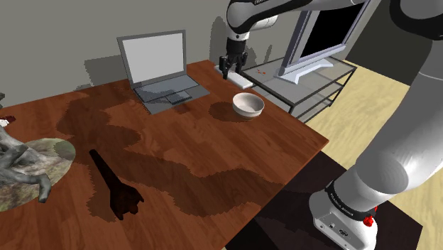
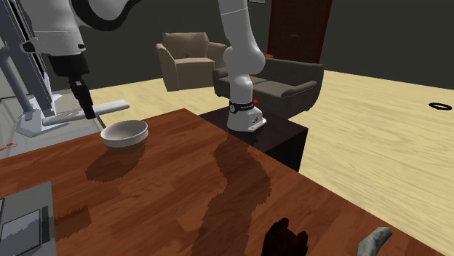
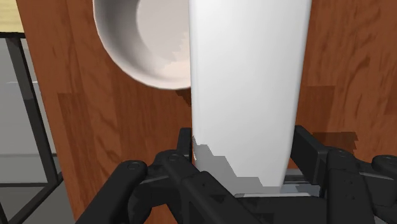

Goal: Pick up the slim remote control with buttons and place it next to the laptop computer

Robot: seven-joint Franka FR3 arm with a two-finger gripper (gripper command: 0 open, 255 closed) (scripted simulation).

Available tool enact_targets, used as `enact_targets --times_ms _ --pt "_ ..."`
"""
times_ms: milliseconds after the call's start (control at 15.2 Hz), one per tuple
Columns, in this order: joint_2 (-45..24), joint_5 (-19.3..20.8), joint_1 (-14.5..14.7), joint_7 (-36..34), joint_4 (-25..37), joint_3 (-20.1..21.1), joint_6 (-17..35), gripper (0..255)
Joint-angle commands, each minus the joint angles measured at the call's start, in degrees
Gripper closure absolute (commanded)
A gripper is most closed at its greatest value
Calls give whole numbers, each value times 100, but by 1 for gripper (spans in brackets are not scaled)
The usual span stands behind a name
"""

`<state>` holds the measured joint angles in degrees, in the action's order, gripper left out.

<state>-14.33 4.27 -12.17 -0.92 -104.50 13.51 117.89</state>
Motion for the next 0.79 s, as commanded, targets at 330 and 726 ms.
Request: enact_targets --times_ms 330,726 --pt "-206 70 13 -47 -273 -22 478 255" --pt "-430 146 32 -99 -449 -49 872 255"
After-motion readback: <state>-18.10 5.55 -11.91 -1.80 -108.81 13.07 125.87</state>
